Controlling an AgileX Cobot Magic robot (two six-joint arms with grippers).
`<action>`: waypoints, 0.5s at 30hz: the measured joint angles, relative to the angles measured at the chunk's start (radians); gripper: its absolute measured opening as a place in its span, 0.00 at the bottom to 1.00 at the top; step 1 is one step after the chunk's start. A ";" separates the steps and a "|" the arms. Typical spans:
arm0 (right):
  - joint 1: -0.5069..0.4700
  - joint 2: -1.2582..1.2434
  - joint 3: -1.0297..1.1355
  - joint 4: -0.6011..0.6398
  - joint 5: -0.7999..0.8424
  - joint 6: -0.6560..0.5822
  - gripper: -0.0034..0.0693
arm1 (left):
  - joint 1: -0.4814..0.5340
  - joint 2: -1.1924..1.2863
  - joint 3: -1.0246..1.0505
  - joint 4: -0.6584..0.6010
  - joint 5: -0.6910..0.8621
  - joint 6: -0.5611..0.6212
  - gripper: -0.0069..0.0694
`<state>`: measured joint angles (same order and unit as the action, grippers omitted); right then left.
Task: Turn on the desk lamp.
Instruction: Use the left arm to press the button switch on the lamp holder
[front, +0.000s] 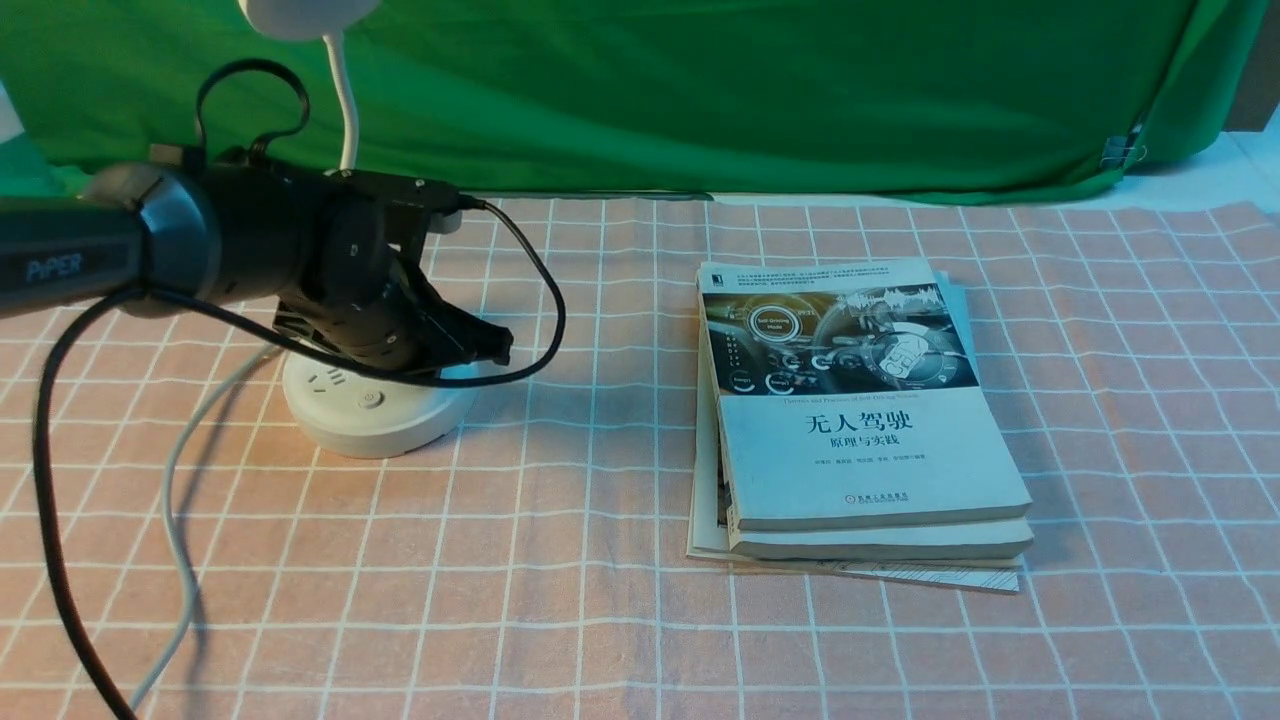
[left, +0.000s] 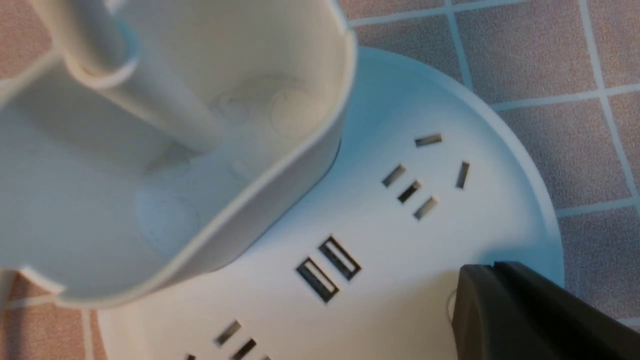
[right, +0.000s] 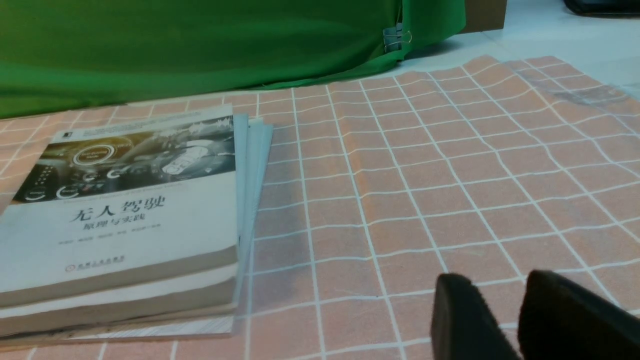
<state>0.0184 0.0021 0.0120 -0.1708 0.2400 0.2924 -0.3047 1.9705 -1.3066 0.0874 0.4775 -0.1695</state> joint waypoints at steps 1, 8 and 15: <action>0.000 0.000 0.000 0.000 0.000 0.000 0.38 | 0.000 -0.005 -0.002 0.002 0.000 -0.001 0.12; 0.000 0.000 0.000 0.000 0.000 0.000 0.38 | 0.000 -0.065 0.016 0.001 0.002 -0.003 0.12; 0.000 0.000 0.000 0.000 0.000 0.000 0.38 | 0.000 -0.221 0.019 -0.025 0.124 0.002 0.12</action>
<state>0.0184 0.0021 0.0120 -0.1708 0.2400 0.2924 -0.3047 1.7498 -1.2879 0.0625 0.6016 -0.1678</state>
